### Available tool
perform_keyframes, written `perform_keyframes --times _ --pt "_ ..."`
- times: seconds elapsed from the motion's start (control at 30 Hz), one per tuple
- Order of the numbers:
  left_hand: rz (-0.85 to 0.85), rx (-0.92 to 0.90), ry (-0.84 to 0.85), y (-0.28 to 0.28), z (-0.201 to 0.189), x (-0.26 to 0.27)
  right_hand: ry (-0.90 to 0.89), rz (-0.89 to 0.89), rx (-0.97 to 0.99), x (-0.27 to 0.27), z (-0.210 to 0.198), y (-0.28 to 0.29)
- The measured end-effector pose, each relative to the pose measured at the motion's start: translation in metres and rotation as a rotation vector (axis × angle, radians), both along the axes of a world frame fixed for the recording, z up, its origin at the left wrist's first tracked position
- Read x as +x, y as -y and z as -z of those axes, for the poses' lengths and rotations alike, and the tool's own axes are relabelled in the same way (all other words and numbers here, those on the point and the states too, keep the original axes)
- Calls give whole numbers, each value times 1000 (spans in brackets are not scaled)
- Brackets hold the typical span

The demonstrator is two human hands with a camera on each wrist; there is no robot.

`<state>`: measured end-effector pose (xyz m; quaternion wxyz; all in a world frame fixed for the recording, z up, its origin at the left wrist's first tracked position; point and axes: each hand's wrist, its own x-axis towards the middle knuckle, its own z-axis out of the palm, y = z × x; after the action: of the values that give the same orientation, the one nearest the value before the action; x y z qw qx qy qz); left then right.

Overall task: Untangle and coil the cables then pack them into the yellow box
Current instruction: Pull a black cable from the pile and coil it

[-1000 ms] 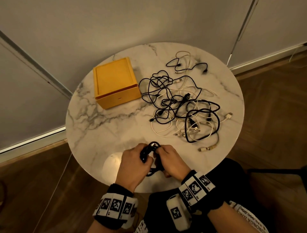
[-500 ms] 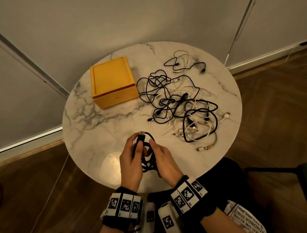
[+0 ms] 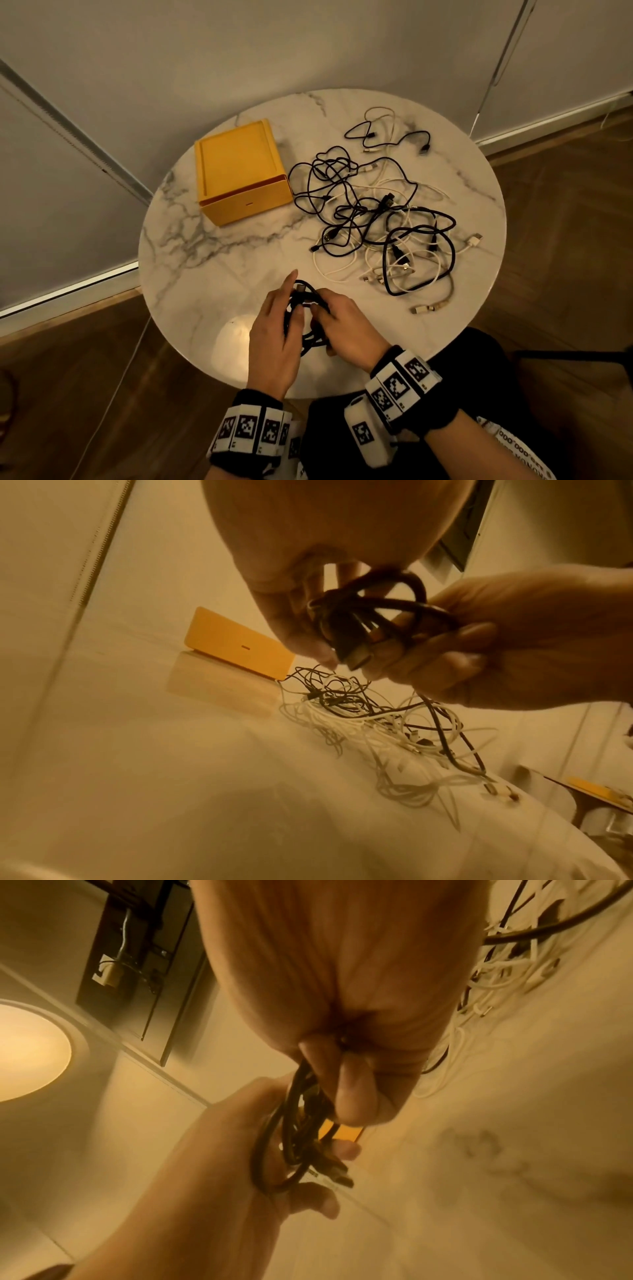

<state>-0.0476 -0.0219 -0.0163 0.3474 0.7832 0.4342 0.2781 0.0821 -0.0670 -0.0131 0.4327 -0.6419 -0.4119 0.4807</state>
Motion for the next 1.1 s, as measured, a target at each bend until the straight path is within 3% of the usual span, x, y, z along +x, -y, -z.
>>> perform_keyframes --times 0.1,0.2,0.5,0.77,0.97,1.1 --pt "-71 13 17 -6 4 0 38 8 54 -4 1 -4" --pt "-166 -51 75 -13 11 1 -32 42 74 -7 3 -6" --pt "-174 -180 293 -17 5 20 -165 167 64 0 0 -12" --pt "-167 82 106 -28 8 17 -108 144 70 3 8 -14" --pt "-240 22 172 -27 6 18 -69 79 116 -2 14 -6" --pt "-331 -125 208 -27 15 17 -118 79 156 -9 19 -4"
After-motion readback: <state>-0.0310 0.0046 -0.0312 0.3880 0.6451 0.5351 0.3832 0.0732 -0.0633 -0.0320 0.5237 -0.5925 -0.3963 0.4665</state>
